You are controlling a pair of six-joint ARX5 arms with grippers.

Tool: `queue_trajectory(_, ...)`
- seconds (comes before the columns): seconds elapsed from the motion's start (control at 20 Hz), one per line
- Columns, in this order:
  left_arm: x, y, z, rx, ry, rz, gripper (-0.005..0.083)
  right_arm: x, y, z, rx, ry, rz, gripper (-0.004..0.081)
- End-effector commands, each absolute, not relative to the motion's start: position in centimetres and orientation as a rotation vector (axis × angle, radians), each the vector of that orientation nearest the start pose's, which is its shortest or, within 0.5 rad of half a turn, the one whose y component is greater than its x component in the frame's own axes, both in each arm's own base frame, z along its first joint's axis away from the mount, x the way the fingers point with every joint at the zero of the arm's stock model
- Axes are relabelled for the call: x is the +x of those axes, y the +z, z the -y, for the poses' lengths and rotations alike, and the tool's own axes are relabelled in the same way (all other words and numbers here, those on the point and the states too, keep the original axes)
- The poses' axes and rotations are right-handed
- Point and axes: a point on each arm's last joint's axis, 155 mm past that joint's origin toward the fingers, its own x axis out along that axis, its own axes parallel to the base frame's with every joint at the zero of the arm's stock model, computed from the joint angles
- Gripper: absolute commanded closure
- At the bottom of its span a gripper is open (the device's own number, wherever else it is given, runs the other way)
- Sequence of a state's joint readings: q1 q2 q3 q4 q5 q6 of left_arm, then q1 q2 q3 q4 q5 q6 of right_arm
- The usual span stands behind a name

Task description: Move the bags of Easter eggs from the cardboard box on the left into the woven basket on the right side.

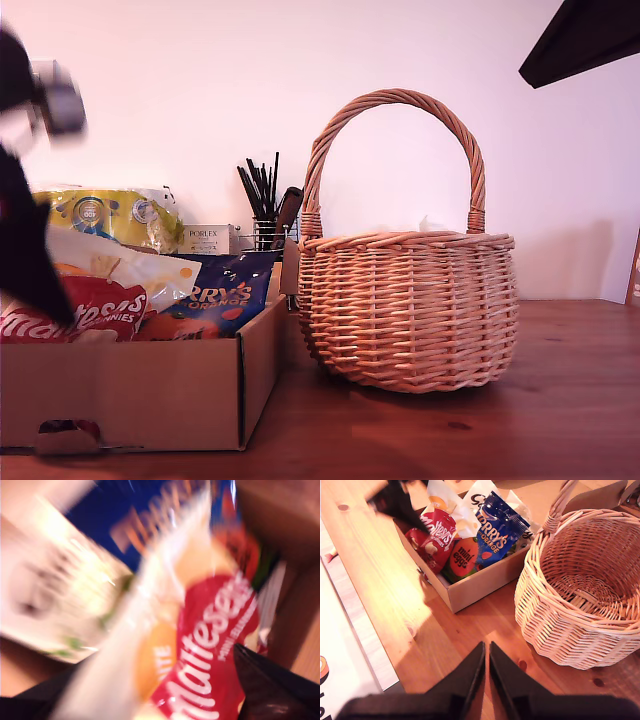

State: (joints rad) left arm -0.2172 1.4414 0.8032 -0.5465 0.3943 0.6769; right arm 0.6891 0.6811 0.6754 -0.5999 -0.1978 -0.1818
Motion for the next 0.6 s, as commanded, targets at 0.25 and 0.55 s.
queue_trajectory(0.25, 28.19, 4.52, 14.10, 0.482, -0.941, -0.946, 0.0613, 18.00, 18.93, -19.72, -0.317, 0.921, -0.517, 0.0782)
queue_trajectory(0.55, 28.34, 4.70, 14.11, 0.483, -0.938, -0.943, 0.0786, 17.99, 18.92, -19.72, -0.317, 0.921, -0.518, 0.0782)
